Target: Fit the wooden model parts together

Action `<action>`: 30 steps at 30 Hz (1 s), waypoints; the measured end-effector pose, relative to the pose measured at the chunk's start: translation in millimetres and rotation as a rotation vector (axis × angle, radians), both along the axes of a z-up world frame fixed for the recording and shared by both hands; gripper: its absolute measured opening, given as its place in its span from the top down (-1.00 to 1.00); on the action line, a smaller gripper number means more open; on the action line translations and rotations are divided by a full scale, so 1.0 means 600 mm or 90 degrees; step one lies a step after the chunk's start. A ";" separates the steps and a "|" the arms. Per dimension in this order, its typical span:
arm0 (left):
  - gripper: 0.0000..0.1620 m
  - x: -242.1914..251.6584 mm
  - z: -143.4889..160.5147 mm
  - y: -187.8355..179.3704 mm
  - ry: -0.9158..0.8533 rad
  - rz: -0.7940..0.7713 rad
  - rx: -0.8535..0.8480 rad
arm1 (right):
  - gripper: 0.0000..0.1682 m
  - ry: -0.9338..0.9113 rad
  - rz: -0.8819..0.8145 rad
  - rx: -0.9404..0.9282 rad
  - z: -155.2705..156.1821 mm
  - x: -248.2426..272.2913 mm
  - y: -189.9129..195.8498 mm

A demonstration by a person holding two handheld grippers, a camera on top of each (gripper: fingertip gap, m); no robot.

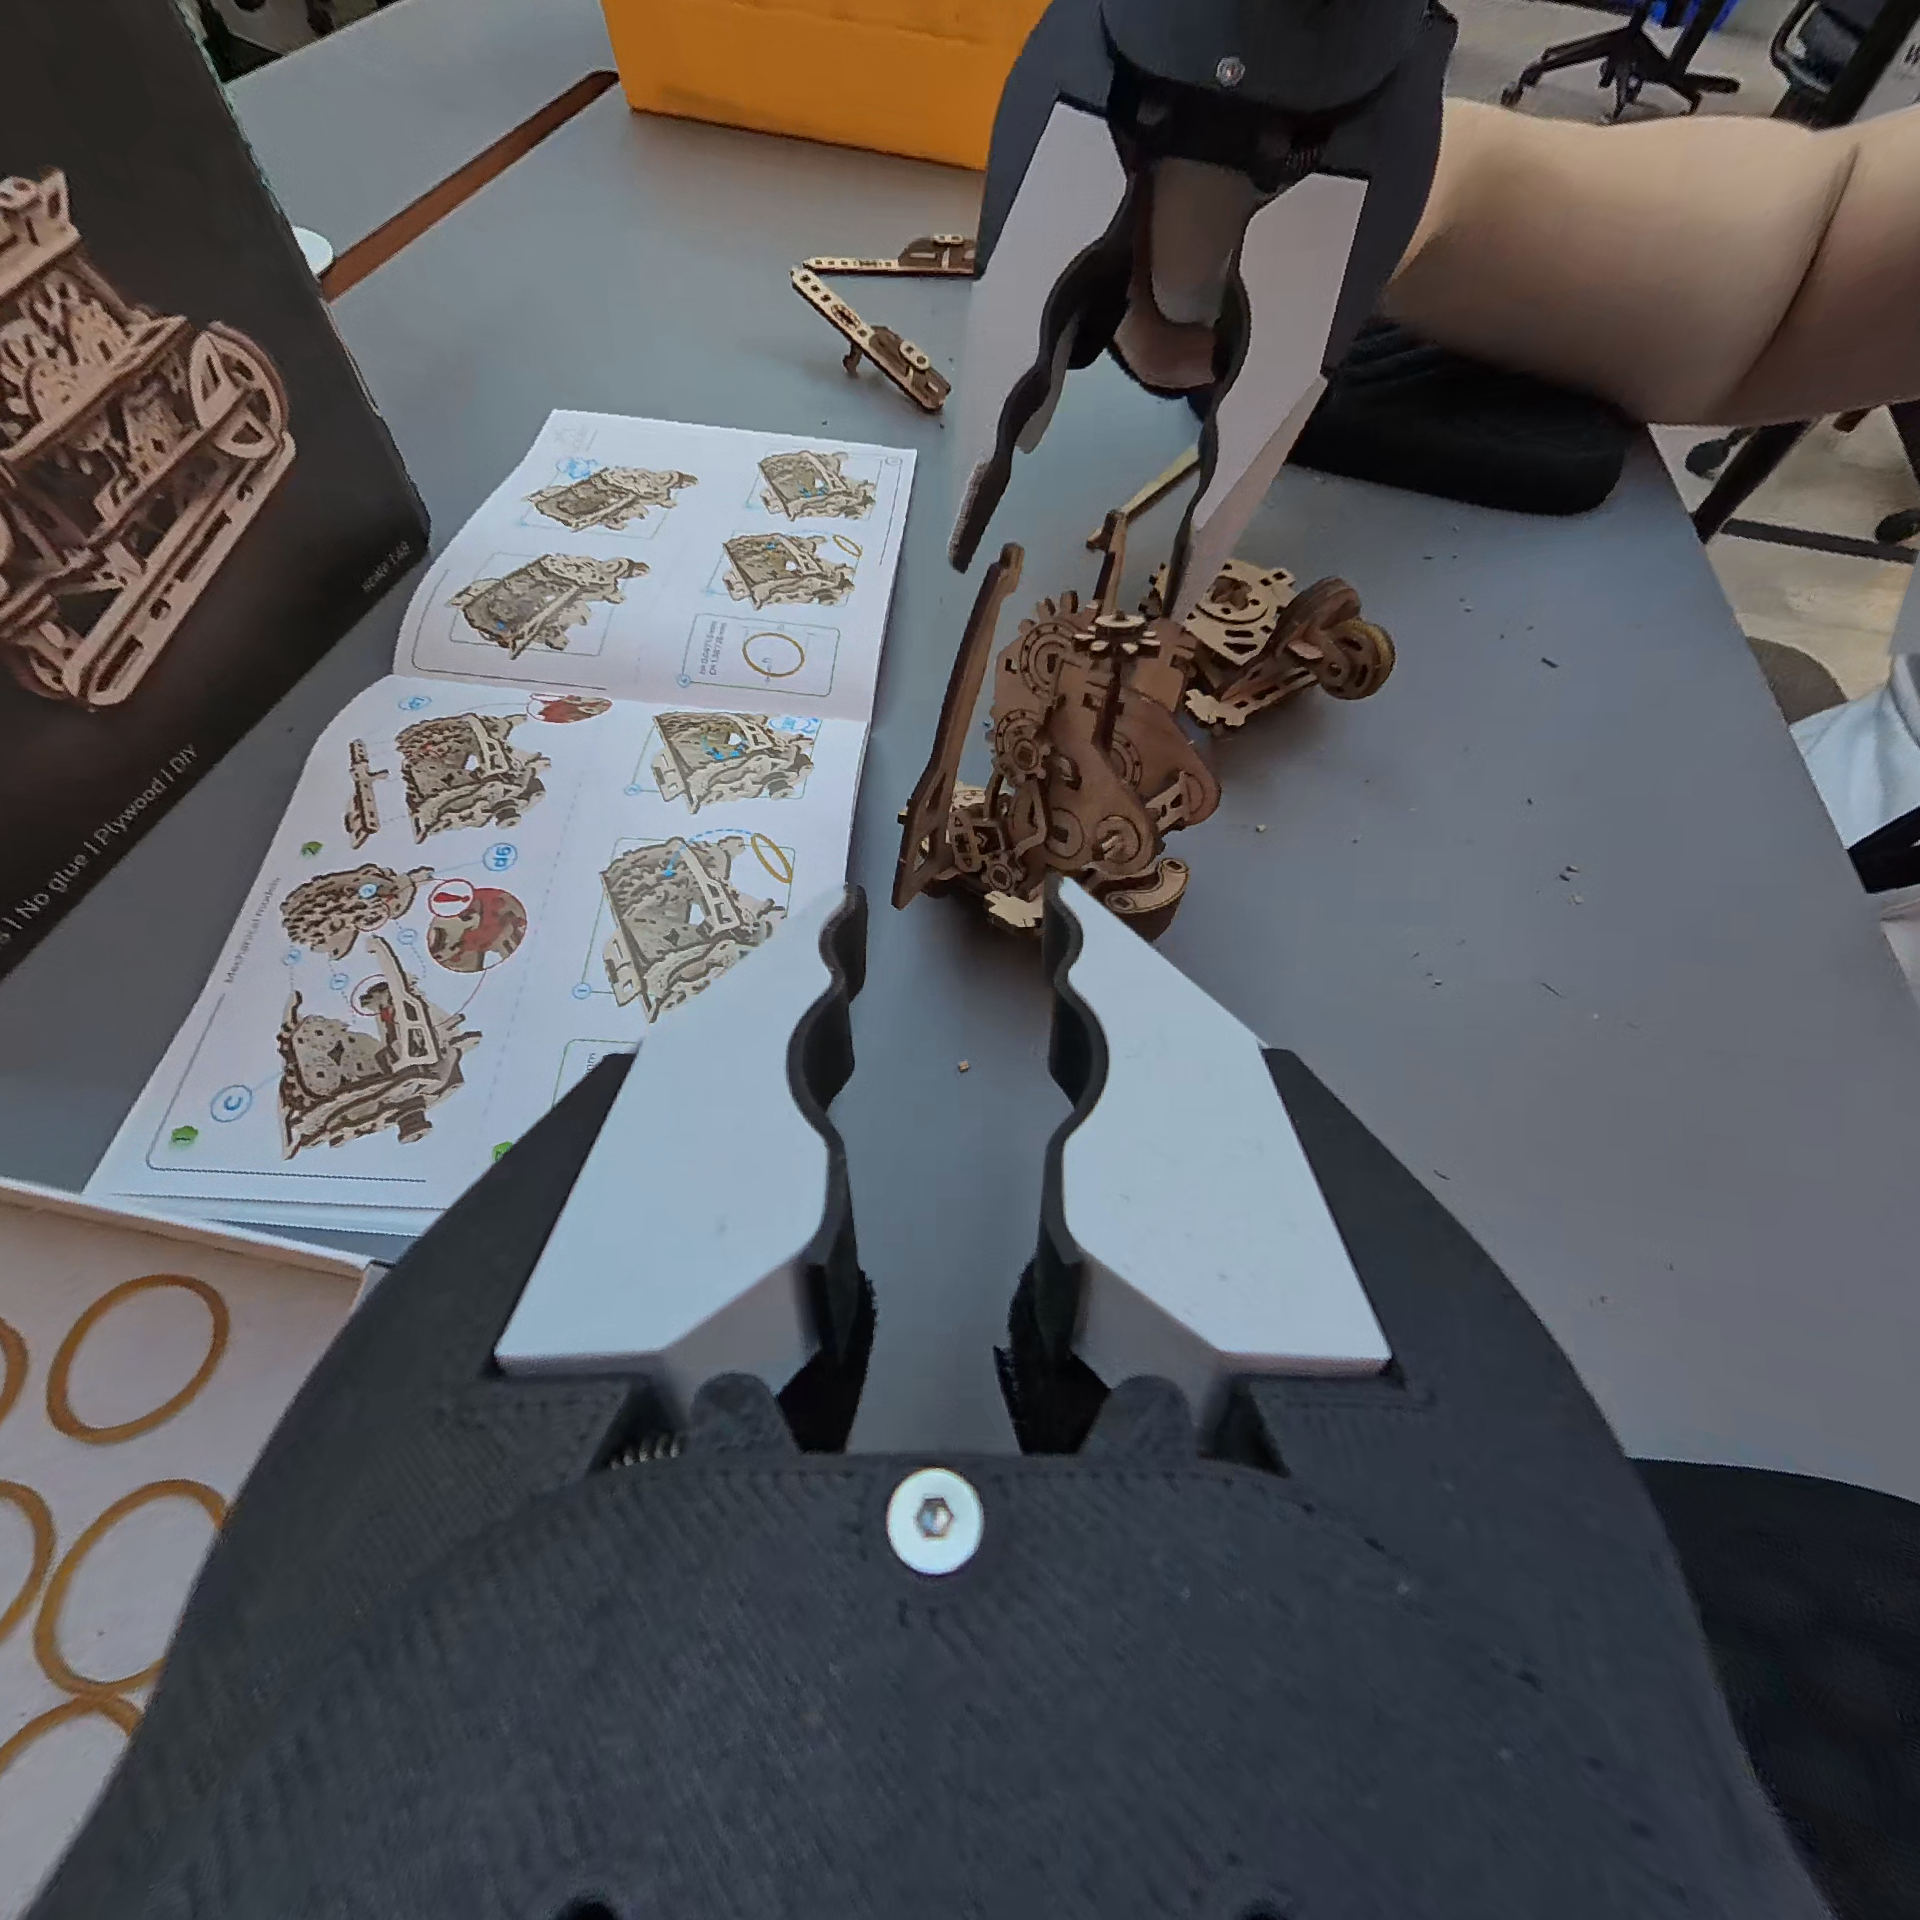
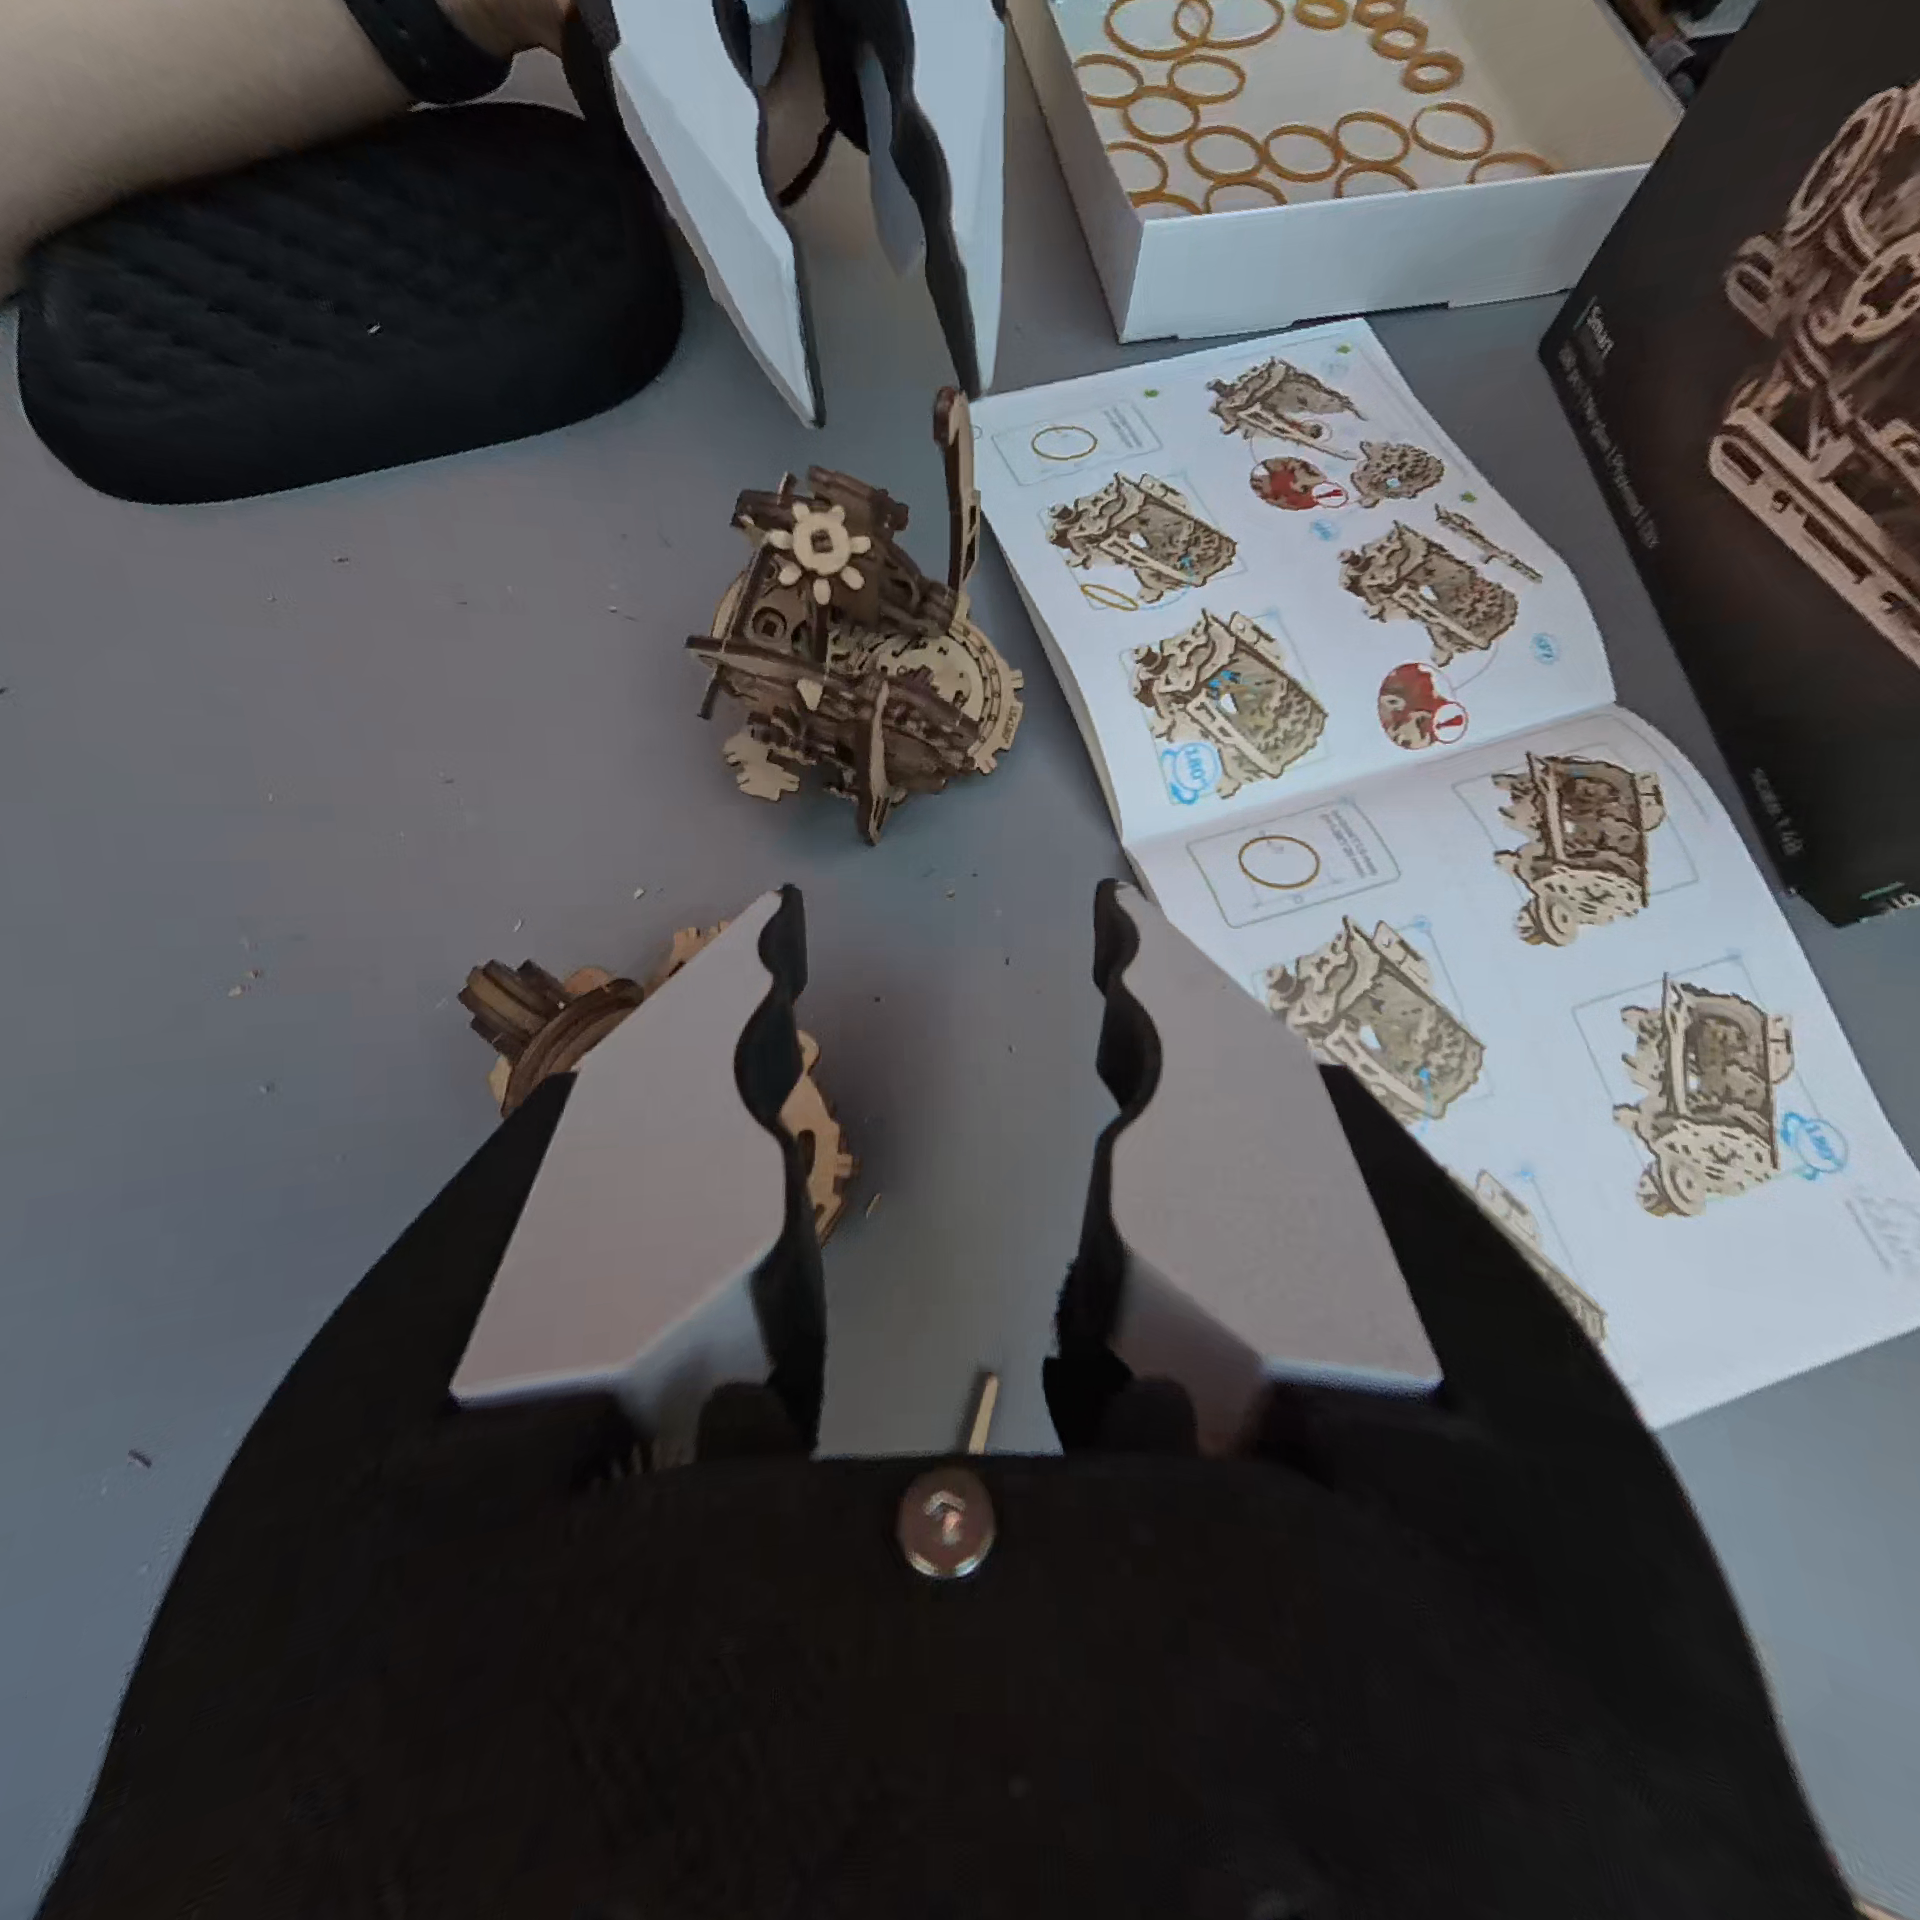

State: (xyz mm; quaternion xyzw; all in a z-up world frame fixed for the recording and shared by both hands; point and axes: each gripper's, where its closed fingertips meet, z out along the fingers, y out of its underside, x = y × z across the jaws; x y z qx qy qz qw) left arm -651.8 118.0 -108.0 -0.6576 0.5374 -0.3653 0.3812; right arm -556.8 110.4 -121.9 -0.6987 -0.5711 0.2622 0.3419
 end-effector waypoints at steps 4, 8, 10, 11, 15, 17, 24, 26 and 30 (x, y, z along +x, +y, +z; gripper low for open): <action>0.66 0.003 -0.007 0.011 0.021 -0.029 -0.026 | 0.39 0.015 0.041 -0.110 -0.017 -0.037 -0.023; 0.68 0.007 -0.010 0.011 0.043 -0.056 -0.043 | 0.47 -0.016 0.060 -0.110 -0.025 -0.049 -0.025; 0.68 0.010 -0.010 0.008 0.034 -0.057 -0.035 | 0.50 -0.031 0.068 -0.095 -0.030 -0.054 -0.024; 0.69 0.011 -0.012 0.006 0.032 -0.059 -0.034 | 0.52 -0.040 0.072 -0.091 -0.033 -0.057 -0.024; 0.69 0.009 -0.022 -0.002 0.026 -0.066 -0.049 | 0.73 -0.060 0.084 -0.071 -0.039 -0.060 -0.017; 0.69 0.011 -0.025 -0.005 0.025 -0.071 -0.060 | 0.78 -0.058 0.099 -0.059 -0.039 -0.062 -0.017; 0.64 0.004 -0.023 -0.011 0.015 -0.078 -0.084 | 0.85 -0.032 0.137 0.030 -0.027 -0.061 -0.017; 0.62 0.002 -0.017 -0.018 -0.006 -0.088 -0.119 | 0.97 -0.020 0.146 0.075 -0.018 -0.060 -0.016; 0.60 0.001 -0.019 -0.029 -0.012 -0.100 -0.160 | 0.97 -0.009 0.178 0.130 -0.010 -0.061 -0.026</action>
